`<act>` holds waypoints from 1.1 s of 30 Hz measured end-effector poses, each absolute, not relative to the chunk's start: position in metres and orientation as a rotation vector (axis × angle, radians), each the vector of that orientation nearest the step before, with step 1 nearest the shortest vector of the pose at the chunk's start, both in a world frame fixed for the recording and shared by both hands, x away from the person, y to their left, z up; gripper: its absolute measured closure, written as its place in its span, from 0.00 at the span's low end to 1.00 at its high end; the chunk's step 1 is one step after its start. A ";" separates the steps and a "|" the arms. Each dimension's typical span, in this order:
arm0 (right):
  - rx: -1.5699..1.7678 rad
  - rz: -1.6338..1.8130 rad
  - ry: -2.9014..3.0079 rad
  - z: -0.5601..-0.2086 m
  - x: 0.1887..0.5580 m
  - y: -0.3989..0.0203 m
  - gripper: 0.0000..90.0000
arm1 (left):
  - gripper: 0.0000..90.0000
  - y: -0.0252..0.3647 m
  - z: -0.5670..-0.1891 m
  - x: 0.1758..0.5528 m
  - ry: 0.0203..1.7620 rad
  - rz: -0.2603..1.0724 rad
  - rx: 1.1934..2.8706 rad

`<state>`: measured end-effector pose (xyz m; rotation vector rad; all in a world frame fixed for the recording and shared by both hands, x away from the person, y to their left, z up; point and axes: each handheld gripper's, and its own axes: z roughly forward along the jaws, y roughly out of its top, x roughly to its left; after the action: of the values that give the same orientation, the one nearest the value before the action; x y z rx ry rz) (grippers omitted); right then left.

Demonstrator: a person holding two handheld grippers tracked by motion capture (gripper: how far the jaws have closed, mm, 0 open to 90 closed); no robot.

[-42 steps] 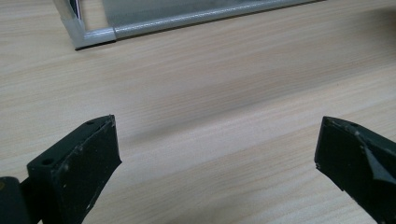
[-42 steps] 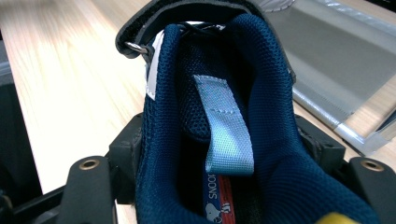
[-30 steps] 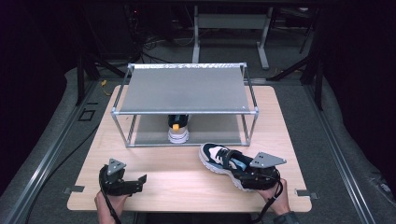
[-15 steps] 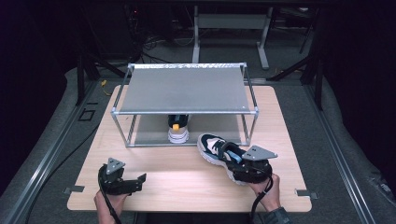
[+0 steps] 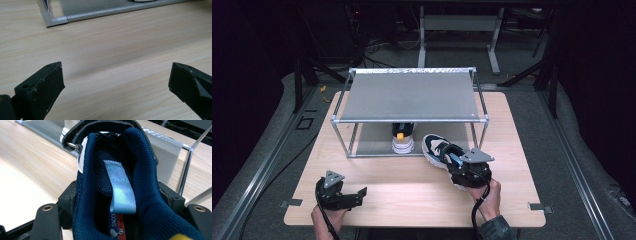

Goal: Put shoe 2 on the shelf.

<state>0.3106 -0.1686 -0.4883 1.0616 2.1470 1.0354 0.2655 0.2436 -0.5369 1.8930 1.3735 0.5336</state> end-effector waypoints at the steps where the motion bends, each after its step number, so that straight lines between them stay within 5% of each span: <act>1: 1.073 1.031 2.140 -0.488 0.312 -0.167 0.35 | 0.00 0.243 -0.537 0.265 1.371 0.532 1.894; 24: 1.352 0.866 2.031 -0.501 0.382 -0.118 0.34 | 0.00 0.242 -0.540 0.265 1.362 0.527 1.887; 33: 1.518 0.840 1.986 -0.517 0.408 -0.103 0.27 | 0.00 0.243 -0.539 0.265 1.359 0.525 1.893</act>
<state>0.4080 -0.1026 -0.5169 1.5184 1.9856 0.8398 0.2652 0.2427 -0.5393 1.8933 1.3593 0.5246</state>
